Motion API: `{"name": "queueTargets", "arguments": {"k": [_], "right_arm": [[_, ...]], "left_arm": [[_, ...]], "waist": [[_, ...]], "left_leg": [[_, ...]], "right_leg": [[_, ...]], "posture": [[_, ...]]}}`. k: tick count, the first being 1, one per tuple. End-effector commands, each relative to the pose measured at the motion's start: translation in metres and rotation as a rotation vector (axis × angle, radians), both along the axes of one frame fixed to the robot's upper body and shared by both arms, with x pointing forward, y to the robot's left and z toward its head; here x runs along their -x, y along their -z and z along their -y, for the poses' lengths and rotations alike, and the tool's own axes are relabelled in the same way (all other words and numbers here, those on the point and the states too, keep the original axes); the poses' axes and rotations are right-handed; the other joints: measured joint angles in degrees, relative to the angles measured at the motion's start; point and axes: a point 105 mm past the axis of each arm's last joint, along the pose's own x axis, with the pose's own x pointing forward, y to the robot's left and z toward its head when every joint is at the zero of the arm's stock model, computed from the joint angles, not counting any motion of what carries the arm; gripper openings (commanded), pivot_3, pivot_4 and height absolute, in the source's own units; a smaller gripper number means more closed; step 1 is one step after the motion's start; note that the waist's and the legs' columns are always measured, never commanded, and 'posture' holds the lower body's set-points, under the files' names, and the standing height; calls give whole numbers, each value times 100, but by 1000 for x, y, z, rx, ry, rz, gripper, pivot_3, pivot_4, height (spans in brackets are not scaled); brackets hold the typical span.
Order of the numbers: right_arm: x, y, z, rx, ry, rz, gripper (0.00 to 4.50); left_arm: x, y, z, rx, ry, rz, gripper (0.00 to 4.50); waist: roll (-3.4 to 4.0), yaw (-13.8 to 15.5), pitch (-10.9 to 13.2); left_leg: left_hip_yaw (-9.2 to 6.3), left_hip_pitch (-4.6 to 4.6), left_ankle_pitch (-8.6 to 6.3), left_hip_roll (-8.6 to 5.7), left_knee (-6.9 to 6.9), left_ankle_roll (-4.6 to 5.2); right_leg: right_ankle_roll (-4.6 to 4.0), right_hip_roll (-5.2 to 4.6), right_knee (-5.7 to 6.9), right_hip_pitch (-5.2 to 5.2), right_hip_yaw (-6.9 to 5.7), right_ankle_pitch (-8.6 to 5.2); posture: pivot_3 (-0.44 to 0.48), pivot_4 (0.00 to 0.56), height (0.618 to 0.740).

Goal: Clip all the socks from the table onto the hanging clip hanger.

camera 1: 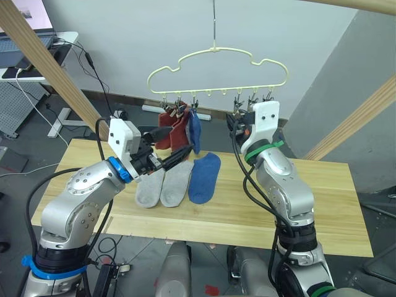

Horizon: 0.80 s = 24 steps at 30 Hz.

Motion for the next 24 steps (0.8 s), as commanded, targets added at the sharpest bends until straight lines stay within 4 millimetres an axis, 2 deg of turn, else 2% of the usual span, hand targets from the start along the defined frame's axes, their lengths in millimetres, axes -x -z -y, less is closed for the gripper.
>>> {"name": "queueTargets", "arguments": {"k": [1, 11, 15, 24], "right_arm": [[-1, -19, 3, -29, 26, 64, 1826], [1, -28, -6, -39, 2, 79, 1826], [2, -34, -12, -42, -12, 96, 1826], [-3, -28, -22, -51, -31, 74, 1826]], "left_arm": [[4, -16, -2, 41, -15, 46, 4345], [1, -20, -4, 72, -34, 44, 4345], [6, -23, 3, 72, 1, 55, 4345], [8, -30, 11, 93, 31, 68, 4345]], "waist": [[0, 0, 0], [0, 1, 0], [0, 1, 0], [0, 1, 0]], "left_leg": [[0, 0, 0, 0, 0, 0], [-3, 0, 0, 0, 0, 0], [-3, 0, 0, 0, 0, 0], [-4, 0, 0, 0, 2, 0]], "right_leg": [[0, 0, 0, 0, -1, 0], [0, 1, 3, 0, -2, 0], [0, 1, 3, 0, -2, 0], [0, 1, 6, 0, -3, 0]], "posture": [[275, 298, 740], [274, 301, 740], [272, 301, 740], [275, 302, 740]]}}
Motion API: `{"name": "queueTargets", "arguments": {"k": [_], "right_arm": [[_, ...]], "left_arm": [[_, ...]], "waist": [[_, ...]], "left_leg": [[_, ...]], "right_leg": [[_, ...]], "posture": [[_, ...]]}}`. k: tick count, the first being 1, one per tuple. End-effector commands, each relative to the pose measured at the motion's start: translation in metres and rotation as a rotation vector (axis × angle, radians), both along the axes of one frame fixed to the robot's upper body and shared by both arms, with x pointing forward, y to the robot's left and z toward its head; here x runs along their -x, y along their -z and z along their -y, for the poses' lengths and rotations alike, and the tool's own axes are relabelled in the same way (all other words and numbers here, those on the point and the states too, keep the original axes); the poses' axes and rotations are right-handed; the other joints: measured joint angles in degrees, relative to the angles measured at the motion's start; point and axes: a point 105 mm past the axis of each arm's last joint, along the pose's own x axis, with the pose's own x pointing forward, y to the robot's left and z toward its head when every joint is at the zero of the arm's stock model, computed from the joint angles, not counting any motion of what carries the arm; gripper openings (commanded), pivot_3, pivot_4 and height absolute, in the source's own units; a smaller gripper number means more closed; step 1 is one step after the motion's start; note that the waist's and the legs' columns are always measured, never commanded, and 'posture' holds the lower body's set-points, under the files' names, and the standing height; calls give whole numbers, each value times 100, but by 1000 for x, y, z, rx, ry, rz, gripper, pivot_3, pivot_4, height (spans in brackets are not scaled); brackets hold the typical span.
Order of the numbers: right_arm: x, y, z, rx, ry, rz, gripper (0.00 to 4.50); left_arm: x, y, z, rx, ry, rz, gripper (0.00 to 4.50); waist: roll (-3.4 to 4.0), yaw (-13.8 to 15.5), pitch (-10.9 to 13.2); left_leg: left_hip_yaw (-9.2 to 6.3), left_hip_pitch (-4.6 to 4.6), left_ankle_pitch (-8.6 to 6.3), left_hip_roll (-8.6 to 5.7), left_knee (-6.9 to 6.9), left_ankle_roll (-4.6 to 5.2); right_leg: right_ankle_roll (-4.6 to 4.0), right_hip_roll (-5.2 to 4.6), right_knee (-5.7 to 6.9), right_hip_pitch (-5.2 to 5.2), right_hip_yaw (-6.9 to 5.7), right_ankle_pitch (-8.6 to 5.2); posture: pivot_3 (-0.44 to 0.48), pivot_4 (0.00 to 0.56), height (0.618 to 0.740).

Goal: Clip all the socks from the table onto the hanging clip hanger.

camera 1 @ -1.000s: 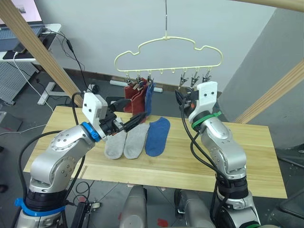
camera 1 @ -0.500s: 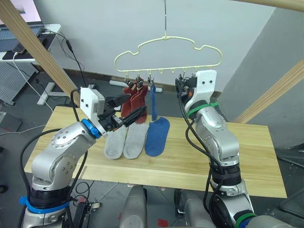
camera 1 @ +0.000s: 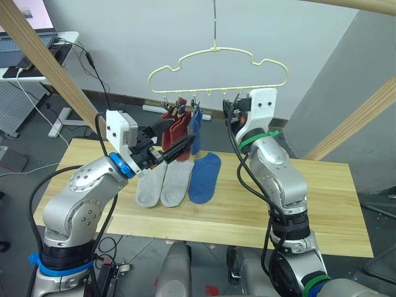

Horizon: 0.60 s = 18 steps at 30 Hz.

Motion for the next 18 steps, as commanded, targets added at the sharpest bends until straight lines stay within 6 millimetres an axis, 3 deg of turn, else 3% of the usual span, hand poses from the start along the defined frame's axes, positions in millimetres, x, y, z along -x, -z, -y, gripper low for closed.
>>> {"name": "queueTargets", "arguments": {"k": [1, 18], "right_arm": [[3, -15, -7, -22, -18, 63, 1826], [2, -21, -11, -21, -24, 99, 1826]], "left_arm": [[8, -13, 4, 7, 21, 56, 4345], [15, -14, 9, 26, 63, 70, 4345]], "waist": [[0, 0, 0], [0, 2, 0]], "left_leg": [[0, 0, 0, 0, 0, 0], [-1, 0, 0, 0, 0, 0]], "right_leg": [[0, 0, 0, 0, 0, 0], [0, 0, 2, 0, -1, 0]], "posture": [[275, 302, 740], [280, 295, 740]]}}
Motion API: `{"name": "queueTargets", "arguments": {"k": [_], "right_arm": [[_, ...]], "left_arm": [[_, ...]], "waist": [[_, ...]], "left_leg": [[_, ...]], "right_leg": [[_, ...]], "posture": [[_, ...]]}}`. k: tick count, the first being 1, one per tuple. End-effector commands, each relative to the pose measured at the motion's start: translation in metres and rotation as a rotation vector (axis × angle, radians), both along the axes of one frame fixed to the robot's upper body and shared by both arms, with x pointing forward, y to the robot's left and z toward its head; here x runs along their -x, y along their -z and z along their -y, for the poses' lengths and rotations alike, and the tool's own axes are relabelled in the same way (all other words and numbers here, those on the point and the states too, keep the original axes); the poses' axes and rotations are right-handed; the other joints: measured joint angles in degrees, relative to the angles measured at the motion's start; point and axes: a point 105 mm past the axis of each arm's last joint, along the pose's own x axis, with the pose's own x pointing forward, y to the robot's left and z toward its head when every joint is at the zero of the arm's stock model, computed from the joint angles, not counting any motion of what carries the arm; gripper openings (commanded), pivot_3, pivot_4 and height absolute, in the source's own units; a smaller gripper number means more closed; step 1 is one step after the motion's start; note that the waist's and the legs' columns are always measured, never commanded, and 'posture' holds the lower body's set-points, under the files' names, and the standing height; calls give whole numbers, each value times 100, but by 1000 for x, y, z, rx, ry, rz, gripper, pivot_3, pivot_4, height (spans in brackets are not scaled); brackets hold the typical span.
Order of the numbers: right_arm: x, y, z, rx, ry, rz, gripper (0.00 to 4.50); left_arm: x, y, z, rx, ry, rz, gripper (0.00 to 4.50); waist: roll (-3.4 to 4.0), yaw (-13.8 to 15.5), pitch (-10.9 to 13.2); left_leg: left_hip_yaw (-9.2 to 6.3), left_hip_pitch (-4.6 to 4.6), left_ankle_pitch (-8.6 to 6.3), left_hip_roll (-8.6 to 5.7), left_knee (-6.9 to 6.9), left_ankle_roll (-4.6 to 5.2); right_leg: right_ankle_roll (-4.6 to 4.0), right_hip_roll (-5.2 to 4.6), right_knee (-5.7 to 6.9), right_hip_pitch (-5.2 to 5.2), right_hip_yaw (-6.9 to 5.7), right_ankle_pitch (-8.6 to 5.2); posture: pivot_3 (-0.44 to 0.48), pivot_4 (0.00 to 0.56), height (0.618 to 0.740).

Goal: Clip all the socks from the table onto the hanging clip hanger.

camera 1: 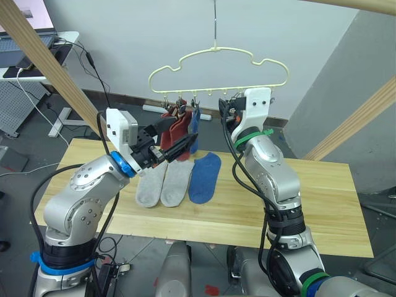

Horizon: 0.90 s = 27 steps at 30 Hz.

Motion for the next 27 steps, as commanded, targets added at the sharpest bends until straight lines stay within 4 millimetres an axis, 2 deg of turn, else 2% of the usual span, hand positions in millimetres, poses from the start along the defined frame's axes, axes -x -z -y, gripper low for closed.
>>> {"name": "queueTargets", "arguments": {"k": [1, 27], "right_arm": [[5, -16, -4, -11, -11, 66, 1826], [4, -15, -4, -27, -3, 55, 1826]], "left_arm": [[11, -12, 5, 14, 36, 62, 4345], [12, -11, 7, 0, 46, 65, 4345]], "waist": [[0, 0, 0], [0, 0, 0]], "left_leg": [[0, 0, 0, 0, 0, 0], [-1, 1, 0, 0, 1, 0]], "right_leg": [[0, 0, 0, 0, 0, 0], [0, 0, 4, 0, 0, 0]], "posture": [[280, 295, 740], [284, 298, 740]]}}
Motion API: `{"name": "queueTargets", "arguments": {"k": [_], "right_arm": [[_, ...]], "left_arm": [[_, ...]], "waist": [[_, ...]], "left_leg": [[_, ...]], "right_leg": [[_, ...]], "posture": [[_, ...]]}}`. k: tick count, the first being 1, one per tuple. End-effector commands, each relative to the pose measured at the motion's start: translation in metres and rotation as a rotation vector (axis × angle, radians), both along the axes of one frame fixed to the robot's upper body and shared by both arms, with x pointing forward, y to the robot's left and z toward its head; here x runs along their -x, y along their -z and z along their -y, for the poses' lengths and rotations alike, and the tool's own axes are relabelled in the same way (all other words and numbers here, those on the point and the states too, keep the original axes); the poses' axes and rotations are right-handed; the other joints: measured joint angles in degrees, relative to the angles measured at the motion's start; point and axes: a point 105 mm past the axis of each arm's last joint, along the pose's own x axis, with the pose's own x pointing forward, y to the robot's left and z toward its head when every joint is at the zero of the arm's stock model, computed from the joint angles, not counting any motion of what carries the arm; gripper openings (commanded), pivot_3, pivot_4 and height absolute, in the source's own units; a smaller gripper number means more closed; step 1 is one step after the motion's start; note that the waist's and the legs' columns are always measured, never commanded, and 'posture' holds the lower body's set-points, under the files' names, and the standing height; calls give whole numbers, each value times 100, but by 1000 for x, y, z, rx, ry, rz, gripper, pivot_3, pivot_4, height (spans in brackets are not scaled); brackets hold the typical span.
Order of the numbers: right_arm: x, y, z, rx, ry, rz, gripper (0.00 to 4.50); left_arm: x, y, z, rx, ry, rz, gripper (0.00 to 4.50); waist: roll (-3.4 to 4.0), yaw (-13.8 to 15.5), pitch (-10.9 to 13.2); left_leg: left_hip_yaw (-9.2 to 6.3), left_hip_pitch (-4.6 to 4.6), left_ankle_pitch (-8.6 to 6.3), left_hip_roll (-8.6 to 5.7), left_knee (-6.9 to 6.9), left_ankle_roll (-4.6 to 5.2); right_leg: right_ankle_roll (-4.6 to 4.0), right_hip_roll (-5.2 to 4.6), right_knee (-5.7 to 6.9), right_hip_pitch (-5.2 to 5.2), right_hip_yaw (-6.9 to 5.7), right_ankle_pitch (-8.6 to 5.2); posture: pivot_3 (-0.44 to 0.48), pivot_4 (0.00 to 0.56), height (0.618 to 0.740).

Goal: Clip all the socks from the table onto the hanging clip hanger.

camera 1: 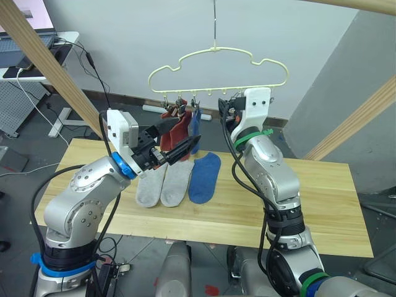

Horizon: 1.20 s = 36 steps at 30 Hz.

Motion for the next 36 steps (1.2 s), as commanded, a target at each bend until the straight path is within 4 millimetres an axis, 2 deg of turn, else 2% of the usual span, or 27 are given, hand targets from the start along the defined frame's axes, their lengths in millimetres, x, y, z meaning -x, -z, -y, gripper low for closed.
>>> {"name": "queueTargets", "arguments": {"k": [1, 36], "right_arm": [[4, -15, -2, -20, 3, 57, 1826], [0, -18, 3, -16, 37, 66, 1826]], "left_arm": [[8, -10, 4, -3, 17, 57, 4345], [7, -10, 7, 1, 19, 58, 4345]], "waist": [[0, 0, 0], [0, 0, 0]], "left_leg": [[0, 0, 0, 0, 0, 0], [0, 0, 0, 0, 0, 0]], "right_leg": [[0, 0, 0, 0, 0, 0], [0, 0, 1, 0, 0, 0]], "posture": [[284, 298, 740], [279, 294, 740]]}}
